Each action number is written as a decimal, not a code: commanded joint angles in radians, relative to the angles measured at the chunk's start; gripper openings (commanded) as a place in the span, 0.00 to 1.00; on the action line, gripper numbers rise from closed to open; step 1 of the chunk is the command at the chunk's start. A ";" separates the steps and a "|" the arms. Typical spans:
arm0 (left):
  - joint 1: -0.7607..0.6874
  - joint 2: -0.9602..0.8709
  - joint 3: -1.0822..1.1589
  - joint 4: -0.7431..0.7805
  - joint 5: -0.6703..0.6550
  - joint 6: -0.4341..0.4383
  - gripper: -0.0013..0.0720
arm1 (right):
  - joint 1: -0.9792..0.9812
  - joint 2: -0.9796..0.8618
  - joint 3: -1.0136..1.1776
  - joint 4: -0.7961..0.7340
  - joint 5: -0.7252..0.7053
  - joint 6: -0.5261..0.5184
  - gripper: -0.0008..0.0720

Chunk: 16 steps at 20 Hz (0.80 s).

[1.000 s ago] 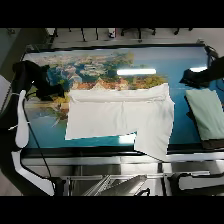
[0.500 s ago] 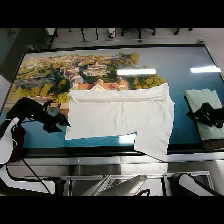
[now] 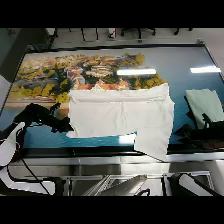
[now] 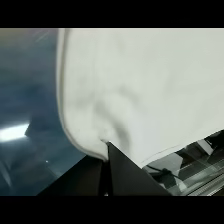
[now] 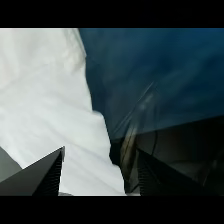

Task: Fold the shirts.

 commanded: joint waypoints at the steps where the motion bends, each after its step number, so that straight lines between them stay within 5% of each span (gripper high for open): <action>1: -0.009 0.001 -0.003 -0.010 -0.027 0.008 0.05 | 0.045 -0.061 -0.046 0.041 0.068 -0.056 0.68; 7: 0.014 0.001 -0.003 -0.011 0.009 -0.002 0.05 | 0.220 -0.208 -0.045 0.126 0.127 -0.111 0.67; 8: 0.014 0.001 -0.003 -0.010 0.021 -0.009 0.05 | 0.238 -0.211 -0.044 0.130 0.137 -0.124 0.57; 9: 0.014 0.003 -0.003 -0.010 0.038 -0.021 0.05 | 0.249 -0.210 -0.036 0.140 0.129 -0.142 0.27; 10: 0.018 0.011 -0.003 -0.002 0.056 -0.047 0.05 | 0.249 -0.208 -0.021 0.140 0.103 -0.143 0.17; 13: 0.019 0.087 -0.003 0.126 0.093 -0.160 0.05 | 0.227 -0.155 0.016 0.127 0.027 -0.132 0.04; 16: 0.019 0.167 -0.003 0.336 0.154 -0.246 0.05 | 0.219 -0.039 0.015 -0.109 0.024 0.076 0.04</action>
